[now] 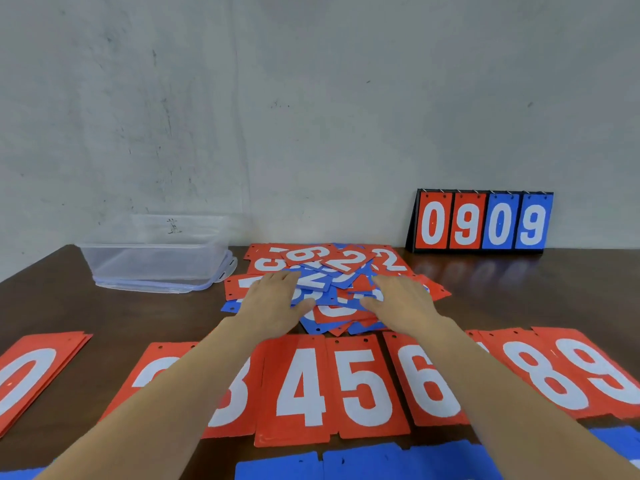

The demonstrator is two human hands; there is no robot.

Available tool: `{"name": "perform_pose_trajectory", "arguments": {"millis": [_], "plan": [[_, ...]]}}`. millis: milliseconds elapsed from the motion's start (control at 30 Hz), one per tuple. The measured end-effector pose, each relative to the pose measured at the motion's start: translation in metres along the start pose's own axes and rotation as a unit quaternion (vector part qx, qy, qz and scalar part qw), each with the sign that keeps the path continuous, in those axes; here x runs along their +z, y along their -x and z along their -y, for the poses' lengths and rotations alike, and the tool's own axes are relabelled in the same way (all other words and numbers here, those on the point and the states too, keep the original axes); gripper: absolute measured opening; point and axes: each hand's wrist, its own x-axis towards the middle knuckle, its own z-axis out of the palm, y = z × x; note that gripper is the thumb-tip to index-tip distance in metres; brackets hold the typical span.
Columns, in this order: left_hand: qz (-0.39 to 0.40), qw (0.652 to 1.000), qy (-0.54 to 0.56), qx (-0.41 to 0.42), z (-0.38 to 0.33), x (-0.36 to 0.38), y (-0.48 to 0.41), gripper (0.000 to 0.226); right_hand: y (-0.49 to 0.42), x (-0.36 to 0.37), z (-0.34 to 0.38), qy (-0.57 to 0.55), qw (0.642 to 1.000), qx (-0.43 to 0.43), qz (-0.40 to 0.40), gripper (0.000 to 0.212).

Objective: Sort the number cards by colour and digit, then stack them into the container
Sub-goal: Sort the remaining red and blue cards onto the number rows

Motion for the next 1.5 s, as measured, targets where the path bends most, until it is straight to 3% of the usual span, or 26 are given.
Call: {"name": "perform_pose_trajectory", "arguments": {"millis": [233,333,400,500,633,767,833,933,1000,1100,1133,1300,1500], "plan": [[0.064,0.997,0.035,-0.030,0.010,0.007,-0.080,0.114,-0.088,0.031,0.007,0.015,0.996,-0.062,0.055,0.097],[0.100,0.994,0.020,-0.037,0.014,0.014,-0.107,0.123,-0.103,0.042,0.007,0.017,0.992,-0.079,0.097,0.104],[0.142,0.989,0.015,-0.049,0.022,0.020,-0.117,0.127,-0.103,0.044,0.003,-0.003,0.991,-0.089,0.104,0.092],[0.170,0.983,0.019,-0.064,0.025,0.023,-0.119,0.120,-0.094,0.041,-0.003,-0.003,0.992,-0.116,0.050,0.066],[0.106,0.990,-0.091,-0.015,0.016,0.024,-0.109,0.098,-0.072,0.039,-0.009,0.005,0.988,-0.157,-0.004,0.043],[0.076,0.987,-0.139,0.008,0.016,0.024,-0.095,0.083,-0.052,0.029,-0.024,-0.019,0.987,-0.156,0.016,0.027],[0.049,0.992,-0.115,0.006,0.019,0.021,-0.092,0.081,-0.044,0.023,-0.031,-0.026,0.992,-0.125,0.013,0.027],[-0.040,0.998,0.022,-0.044,0.028,0.016,-0.101,0.061,-0.047,0.021,-0.030,-0.027,0.996,-0.046,-0.069,0.024],[-0.054,0.992,0.085,-0.072,0.032,0.019,-0.112,0.054,-0.056,0.024,-0.021,-0.030,0.995,0.038,-0.089,0.040],[-0.018,0.987,0.129,-0.092,0.036,0.029,-0.132,0.066,-0.070,0.040,-0.012,-0.023,0.992,0.120,0.015,0.100],[-0.006,0.985,0.138,-0.101,0.038,0.033,-0.139,0.073,-0.073,0.045,-0.010,-0.024,0.990,0.134,0.042,0.111],[0.040,0.987,0.093,-0.127,0.048,0.047,-0.167,0.093,-0.077,0.057,-0.013,-0.036,0.989,0.142,0.026,0.110],[0.032,0.994,0.000,-0.103,0.044,0.039,-0.173,0.075,-0.074,0.055,-0.008,-0.068,0.990,0.123,-0.027,0.103]]}}
